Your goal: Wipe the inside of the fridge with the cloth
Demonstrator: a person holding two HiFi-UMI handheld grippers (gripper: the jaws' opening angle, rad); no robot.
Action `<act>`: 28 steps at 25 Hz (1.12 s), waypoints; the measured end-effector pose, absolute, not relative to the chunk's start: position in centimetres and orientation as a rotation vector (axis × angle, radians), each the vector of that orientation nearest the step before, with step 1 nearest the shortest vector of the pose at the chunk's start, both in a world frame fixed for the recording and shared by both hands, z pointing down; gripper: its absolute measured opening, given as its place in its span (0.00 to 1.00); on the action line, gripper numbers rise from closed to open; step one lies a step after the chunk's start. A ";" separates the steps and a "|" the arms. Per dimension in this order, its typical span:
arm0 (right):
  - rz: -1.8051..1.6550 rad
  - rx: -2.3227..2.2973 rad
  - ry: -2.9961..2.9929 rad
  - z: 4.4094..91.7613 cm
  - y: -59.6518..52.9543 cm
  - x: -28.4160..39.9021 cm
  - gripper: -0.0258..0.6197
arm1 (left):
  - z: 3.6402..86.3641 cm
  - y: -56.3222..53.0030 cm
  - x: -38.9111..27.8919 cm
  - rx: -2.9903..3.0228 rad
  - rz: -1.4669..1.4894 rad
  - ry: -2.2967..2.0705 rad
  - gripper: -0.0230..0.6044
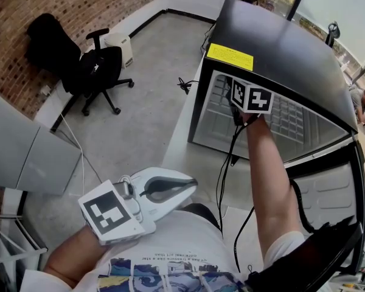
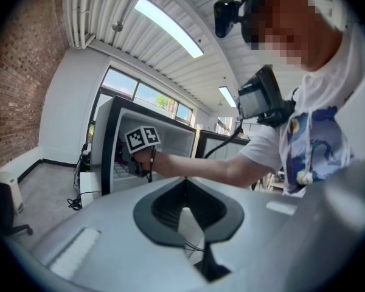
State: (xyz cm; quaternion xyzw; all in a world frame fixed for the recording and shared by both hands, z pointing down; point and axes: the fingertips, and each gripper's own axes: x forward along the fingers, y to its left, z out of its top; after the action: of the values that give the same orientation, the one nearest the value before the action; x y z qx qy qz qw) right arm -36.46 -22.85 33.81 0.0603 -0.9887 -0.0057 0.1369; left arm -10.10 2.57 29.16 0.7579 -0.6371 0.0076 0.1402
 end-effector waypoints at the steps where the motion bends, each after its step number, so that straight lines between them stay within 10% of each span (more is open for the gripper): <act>1: -0.026 0.147 -2.862 33.7 -22.5 -36.6 0.12 | 29.1 2.6 -10.2 2.188 0.019 -1.838 0.05; 28: -0.184 -0.257 -2.917 31.8 -11.8 -28.5 0.12 | 28.7 5.6 -7.9 2.246 -0.029 -1.722 0.05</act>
State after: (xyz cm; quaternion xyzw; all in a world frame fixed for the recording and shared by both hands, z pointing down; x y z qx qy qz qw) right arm -28.48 -11.76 31.83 -0.0870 -0.9889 -0.0623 0.1034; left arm -7.91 5.64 28.68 0.7840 -0.6010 -0.0102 0.1549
